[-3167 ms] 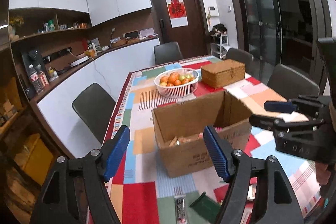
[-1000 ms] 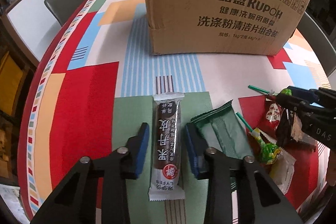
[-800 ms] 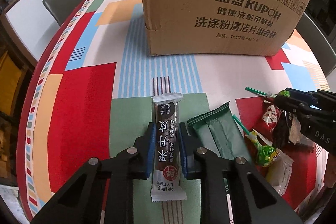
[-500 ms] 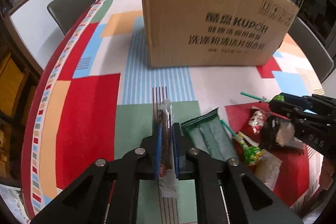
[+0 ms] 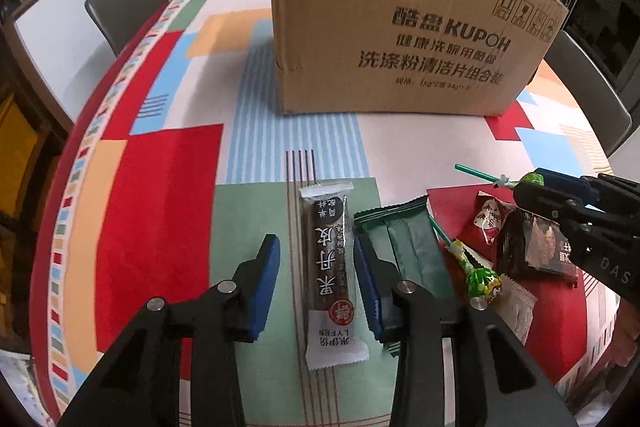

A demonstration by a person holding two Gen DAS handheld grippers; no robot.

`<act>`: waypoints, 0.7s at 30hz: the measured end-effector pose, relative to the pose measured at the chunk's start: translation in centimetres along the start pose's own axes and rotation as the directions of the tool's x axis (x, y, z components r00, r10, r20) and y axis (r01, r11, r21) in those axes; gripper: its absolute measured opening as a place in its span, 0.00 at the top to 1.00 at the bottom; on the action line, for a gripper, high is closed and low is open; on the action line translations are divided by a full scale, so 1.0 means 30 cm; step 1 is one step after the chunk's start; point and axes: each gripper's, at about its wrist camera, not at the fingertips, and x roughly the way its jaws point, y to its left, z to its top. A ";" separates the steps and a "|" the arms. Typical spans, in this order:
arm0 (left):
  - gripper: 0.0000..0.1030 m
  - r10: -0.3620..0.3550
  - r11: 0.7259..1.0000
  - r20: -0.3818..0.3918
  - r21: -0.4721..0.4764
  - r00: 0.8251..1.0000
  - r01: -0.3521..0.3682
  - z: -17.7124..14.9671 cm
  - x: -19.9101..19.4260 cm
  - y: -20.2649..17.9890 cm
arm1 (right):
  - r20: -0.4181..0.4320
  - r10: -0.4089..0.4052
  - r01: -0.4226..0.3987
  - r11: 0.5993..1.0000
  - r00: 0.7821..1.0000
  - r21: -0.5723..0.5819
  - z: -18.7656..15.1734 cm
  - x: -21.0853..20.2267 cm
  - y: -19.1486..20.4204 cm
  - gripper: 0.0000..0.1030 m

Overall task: Organize snacks
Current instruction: 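Grasp the dark stick snack with the left tool while the right tool grasps the green lollipop, then carry both snacks over the cardboard box and open both tools to drop them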

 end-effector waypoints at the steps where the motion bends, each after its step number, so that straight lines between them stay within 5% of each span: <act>1: 0.64 0.005 1.000 -0.013 0.002 1.000 -0.005 0.000 0.016 -0.004 | -0.001 0.001 -0.001 1.000 1.000 0.000 -0.001 0.001 0.000 0.74; 5: 0.65 0.012 1.000 -0.023 0.008 1.000 -0.012 -0.004 0.048 -0.017 | -0.005 0.000 0.000 1.000 1.000 -0.002 -0.001 0.008 0.001 0.74; 9: 0.79 0.021 0.999 -0.015 0.026 1.000 -0.020 0.001 0.052 -0.027 | -0.007 0.004 -0.004 1.000 1.000 0.004 -0.001 0.010 -0.002 0.74; 21: 0.83 -0.008 1.000 0.022 0.001 1.000 0.008 0.001 0.000 -0.020 | 0.006 0.025 -0.025 1.000 1.000 0.012 -0.007 -0.006 -0.003 0.74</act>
